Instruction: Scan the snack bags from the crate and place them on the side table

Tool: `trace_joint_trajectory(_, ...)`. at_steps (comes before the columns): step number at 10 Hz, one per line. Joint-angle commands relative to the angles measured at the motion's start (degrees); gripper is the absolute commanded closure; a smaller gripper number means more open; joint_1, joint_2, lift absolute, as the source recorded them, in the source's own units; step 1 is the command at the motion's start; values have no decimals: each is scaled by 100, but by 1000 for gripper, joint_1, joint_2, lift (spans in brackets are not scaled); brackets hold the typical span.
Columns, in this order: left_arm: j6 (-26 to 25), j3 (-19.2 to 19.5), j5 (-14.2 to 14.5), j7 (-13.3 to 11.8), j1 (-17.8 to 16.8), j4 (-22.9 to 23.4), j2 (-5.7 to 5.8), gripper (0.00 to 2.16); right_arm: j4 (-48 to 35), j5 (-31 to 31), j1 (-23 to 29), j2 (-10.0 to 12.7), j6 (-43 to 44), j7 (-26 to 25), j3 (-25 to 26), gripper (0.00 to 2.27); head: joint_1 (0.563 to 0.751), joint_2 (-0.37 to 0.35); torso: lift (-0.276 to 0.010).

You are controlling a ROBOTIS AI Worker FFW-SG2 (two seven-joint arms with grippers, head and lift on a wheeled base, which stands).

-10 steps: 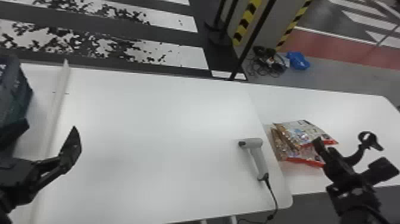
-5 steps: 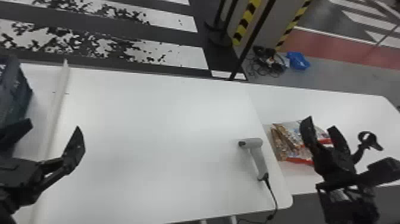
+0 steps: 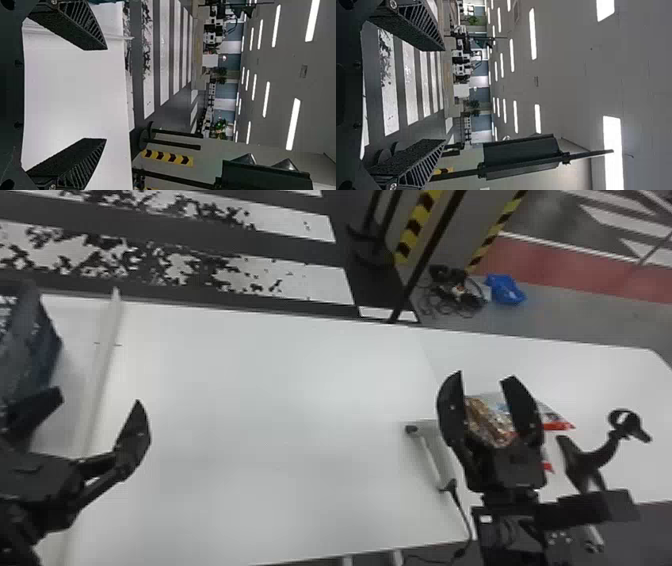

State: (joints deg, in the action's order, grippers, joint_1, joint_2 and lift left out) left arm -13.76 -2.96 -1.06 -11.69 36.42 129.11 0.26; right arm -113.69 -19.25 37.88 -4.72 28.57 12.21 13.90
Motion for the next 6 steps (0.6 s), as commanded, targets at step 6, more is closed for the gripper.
trace_joint_trajectory(6,448,23,9,35,-91,-299,-41,39,664,1336,61,32,153,-597,-1258,63,695,-130,-94)
